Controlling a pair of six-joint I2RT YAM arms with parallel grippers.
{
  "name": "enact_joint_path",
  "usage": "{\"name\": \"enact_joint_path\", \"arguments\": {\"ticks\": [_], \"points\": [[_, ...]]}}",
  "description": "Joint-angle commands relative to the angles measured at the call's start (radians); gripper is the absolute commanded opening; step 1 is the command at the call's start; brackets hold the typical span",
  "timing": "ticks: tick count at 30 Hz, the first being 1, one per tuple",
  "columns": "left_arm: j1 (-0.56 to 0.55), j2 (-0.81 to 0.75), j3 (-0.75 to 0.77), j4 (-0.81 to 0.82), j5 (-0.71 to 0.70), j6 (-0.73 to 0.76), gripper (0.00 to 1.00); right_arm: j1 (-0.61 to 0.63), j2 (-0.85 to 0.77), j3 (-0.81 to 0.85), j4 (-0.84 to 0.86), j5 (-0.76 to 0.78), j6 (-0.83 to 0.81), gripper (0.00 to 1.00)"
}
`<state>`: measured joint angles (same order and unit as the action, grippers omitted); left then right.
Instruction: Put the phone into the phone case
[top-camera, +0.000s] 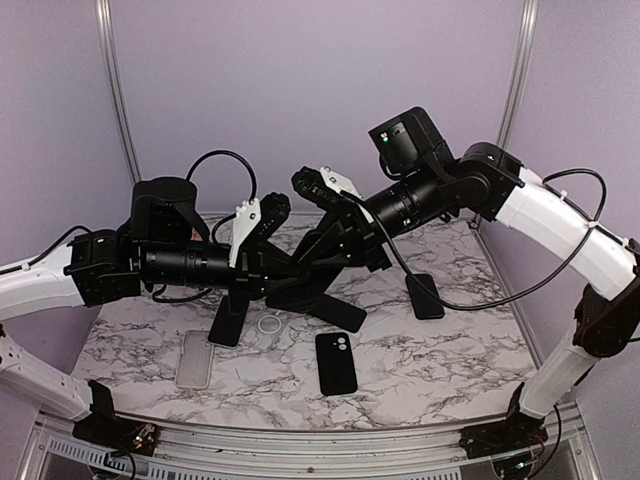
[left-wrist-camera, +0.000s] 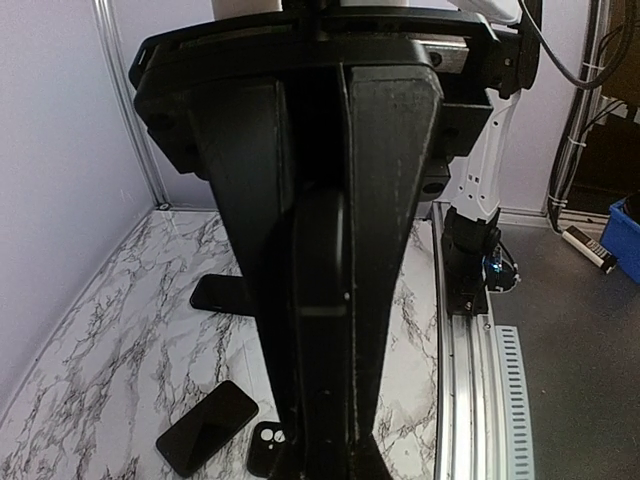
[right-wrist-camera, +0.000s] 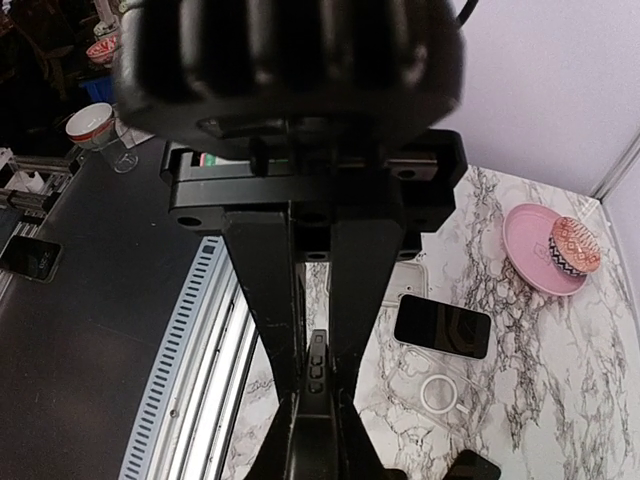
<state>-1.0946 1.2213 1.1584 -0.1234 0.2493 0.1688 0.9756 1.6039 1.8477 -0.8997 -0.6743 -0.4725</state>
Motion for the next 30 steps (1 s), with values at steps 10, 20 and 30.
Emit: {"name": "enact_joint_path", "arguments": {"ticks": [10, 20, 30], "points": [[0.009, -0.161, -0.345, 0.62, -0.094, -0.24, 0.0, -0.12, -0.398, -0.664, 0.885, 0.08, 0.551, 0.81], [0.009, -0.094, -0.441, 0.889, -0.041, -0.402, 0.0, -0.021, -0.393, -0.889, 1.297, 0.114, 0.754, 0.56], [0.009, -0.032, -0.435, 0.924, 0.02, -0.466, 0.0, -0.02, -0.31, -0.853, 1.25, 0.033, 0.757, 0.14]]}}
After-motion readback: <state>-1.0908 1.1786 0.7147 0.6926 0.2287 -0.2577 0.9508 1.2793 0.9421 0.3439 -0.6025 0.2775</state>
